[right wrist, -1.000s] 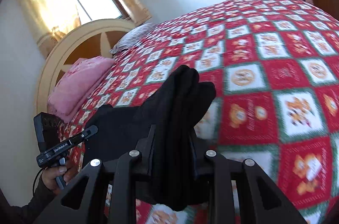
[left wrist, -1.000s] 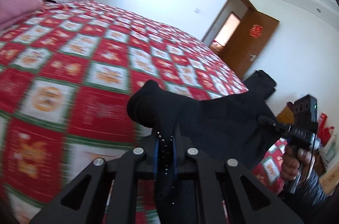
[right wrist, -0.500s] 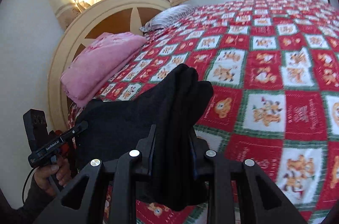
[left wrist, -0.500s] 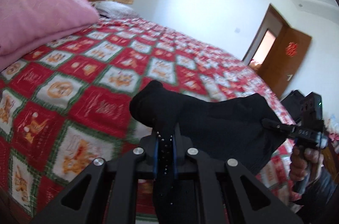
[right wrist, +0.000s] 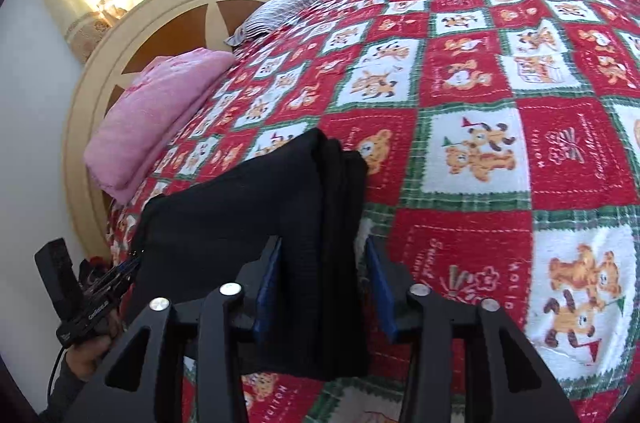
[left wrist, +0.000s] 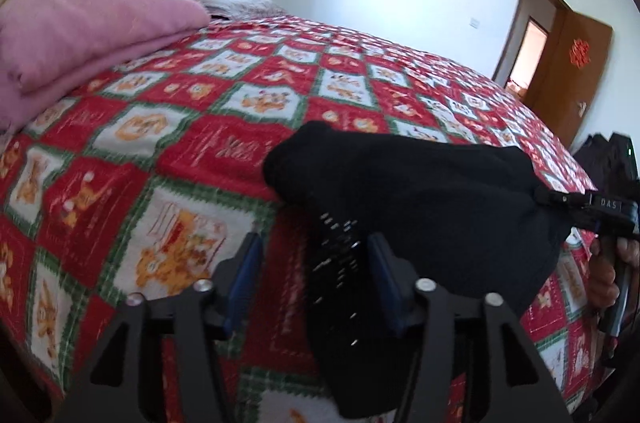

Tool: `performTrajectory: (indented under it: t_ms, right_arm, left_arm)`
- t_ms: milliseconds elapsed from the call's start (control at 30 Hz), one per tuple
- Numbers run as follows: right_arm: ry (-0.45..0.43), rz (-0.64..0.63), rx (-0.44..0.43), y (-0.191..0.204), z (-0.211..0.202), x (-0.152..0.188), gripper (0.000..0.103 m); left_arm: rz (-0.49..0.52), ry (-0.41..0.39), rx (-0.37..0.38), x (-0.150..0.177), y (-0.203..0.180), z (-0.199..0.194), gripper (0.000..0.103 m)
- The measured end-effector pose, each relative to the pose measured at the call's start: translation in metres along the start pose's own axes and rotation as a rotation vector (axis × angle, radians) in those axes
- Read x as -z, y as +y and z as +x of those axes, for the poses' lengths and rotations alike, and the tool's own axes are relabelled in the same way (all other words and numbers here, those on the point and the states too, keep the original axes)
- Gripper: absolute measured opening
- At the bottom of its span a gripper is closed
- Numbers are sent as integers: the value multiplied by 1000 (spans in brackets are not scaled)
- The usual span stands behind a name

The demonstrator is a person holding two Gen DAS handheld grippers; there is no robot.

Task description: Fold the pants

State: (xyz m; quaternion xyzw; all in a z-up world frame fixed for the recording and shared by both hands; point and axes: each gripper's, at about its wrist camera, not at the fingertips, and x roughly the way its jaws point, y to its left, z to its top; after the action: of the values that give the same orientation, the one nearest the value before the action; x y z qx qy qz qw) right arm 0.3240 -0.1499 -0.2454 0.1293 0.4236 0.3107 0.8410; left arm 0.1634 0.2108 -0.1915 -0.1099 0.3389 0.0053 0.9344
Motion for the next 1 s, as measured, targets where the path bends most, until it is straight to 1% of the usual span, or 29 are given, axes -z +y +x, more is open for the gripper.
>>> performTrajectory:
  t_ms: [133, 200, 333, 600, 700, 733, 767, 800, 900, 967, 1000]
  right_arm:
    - [-19, 35, -15, -8, -3, 5, 51]
    - [-24, 47, -13, -11, -3, 7, 55]
    - [-29, 66, -7, -15, -5, 9, 56]
    - [-43, 66, 52, -14, -13, 11, 60]
    - [-72, 57, 120, -7, -28, 13, 60]
    - [-83, 49, 145, -3, -35, 14, 60]
    - [-97, 40, 177, 2, -43, 15, 60]
    - [-116, 25, 206, 9, -55, 18, 60]
    - [-157, -23, 218, 29, -87, 28, 60]
    - [-181, -63, 228, 44, -108, 35, 61]
    - [-196, -79, 228, 51, -118, 38, 64]
  left_arm:
    - [24, -3, -29, 2, -1, -6, 61]
    - [44, -5, -48, 2, -5, -8, 61]
    - [54, -7, -65, 2, -9, -9, 61]
    - [65, -3, -80, 1, -13, -17, 61]
    - [74, -28, -75, -3, -19, -34, 62]
    - [72, -24, -76, -5, -20, -38, 66]
    - [75, -38, -76, -7, -24, -48, 72]
    - [77, -53, -71, -8, -27, -55, 74]
    - [93, -101, -52, -13, -37, -82, 79]
    - [91, -123, -44, -14, -43, -96, 91]
    - [87, -140, -37, -15, -46, -105, 94]
